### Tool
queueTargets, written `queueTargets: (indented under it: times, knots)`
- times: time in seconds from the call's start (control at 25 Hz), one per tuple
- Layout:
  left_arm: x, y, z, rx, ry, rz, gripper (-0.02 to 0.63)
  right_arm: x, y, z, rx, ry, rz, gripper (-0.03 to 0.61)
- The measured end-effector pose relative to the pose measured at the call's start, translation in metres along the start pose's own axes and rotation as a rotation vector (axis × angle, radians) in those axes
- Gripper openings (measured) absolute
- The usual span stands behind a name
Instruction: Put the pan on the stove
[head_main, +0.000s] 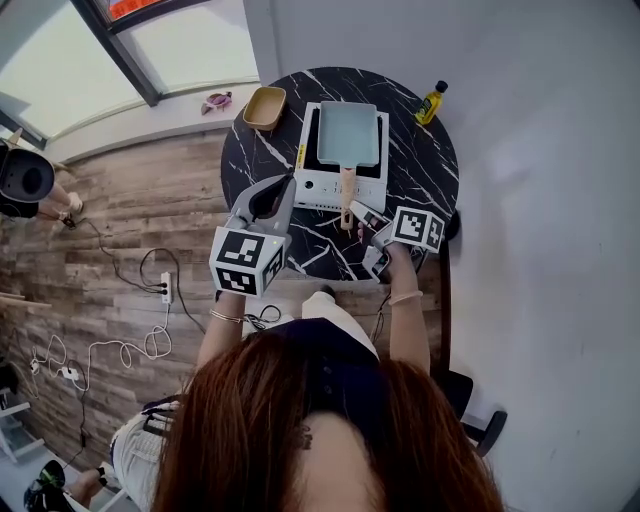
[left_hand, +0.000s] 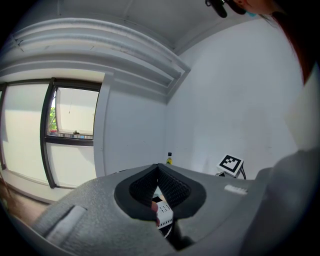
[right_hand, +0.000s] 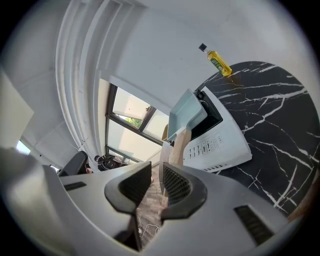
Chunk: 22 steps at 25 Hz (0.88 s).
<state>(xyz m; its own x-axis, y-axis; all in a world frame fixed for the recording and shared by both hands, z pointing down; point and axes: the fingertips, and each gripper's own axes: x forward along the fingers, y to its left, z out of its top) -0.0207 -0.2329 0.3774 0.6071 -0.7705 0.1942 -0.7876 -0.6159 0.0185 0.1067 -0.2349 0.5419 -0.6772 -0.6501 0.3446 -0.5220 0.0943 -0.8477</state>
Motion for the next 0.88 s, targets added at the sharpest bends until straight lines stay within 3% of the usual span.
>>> queueTargets:
  times: [0.4,0.88]
  knots:
    - [-0.024,0.002,0.0,-0.005,-0.018,-0.014,0.011,-0.016,0.045,0.0,-0.11,-0.096,0.008,0.066]
    - [-0.056,-0.002,0.005,0.01,-0.05,-0.046,0.011,-0.038,0.09,-0.01,-0.334,-0.225,-0.09,0.014]
